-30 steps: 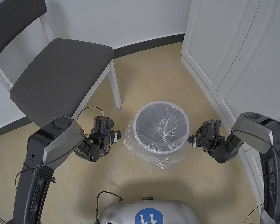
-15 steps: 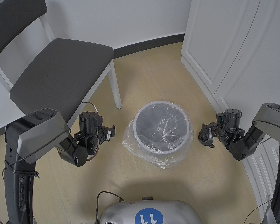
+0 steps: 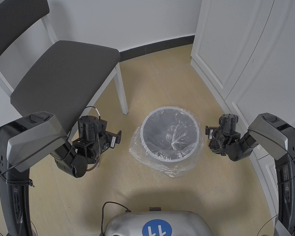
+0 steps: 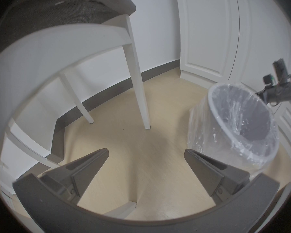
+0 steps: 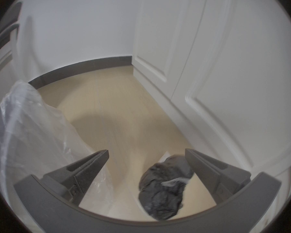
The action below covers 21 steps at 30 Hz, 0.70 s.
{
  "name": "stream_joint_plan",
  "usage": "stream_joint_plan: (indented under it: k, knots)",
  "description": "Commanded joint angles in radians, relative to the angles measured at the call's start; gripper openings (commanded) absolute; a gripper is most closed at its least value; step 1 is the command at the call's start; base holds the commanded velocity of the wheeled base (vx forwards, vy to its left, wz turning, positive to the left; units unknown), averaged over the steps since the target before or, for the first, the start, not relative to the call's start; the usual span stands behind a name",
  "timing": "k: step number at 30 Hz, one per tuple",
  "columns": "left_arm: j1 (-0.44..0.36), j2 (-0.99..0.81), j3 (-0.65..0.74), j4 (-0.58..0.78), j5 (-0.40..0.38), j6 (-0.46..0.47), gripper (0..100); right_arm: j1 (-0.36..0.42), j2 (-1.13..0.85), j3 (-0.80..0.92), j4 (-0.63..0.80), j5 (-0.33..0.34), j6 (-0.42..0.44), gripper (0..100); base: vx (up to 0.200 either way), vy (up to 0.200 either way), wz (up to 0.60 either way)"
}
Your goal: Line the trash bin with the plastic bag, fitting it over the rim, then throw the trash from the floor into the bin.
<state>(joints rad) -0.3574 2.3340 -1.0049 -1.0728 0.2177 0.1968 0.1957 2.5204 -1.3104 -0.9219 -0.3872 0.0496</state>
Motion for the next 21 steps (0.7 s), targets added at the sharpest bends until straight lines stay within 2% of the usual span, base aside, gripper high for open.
stream_joint_plan:
  k: [1, 3, 7, 14, 19, 21]
  knots:
    - [-0.028, -0.133, 0.123, -0.029, -0.050, 0.000, 100, 0.022, 0.144, -0.211, 0.192, 0.005, 0.196, 100, 0.000, 0.000, 0.00]
    - [-0.040, -0.165, 0.161, -0.030, -0.066, 0.000, 100, 0.024, 0.163, -0.240, 0.248, 0.042, 0.250, 100, 0.000, 0.000, 0.00]
    - [-0.061, -0.209, 0.232, -0.047, -0.110, 0.000, 100, 0.028, 0.181, -0.254, 0.275, 0.094, 0.314, 100, 0.000, 0.000, 0.00]
    - [-0.078, -0.188, 0.275, -0.072, -0.152, 0.004, 100, 0.054, 0.186, -0.239, 0.270, 0.114, 0.326, 100, 0.000, 0.000, 0.00]
    - [-0.083, -0.116, 0.284, -0.064, -0.219, 0.004, 100, 0.056, 0.181, -0.204, 0.264, 0.114, 0.320, 100, 0.000, 0.000, 0.00]
    - [-0.109, -0.084, 0.298, -0.072, -0.241, 0.004, 100, 0.059, 0.181, -0.201, 0.264, 0.114, 0.320, 100, 0.000, 0.000, 0.00]
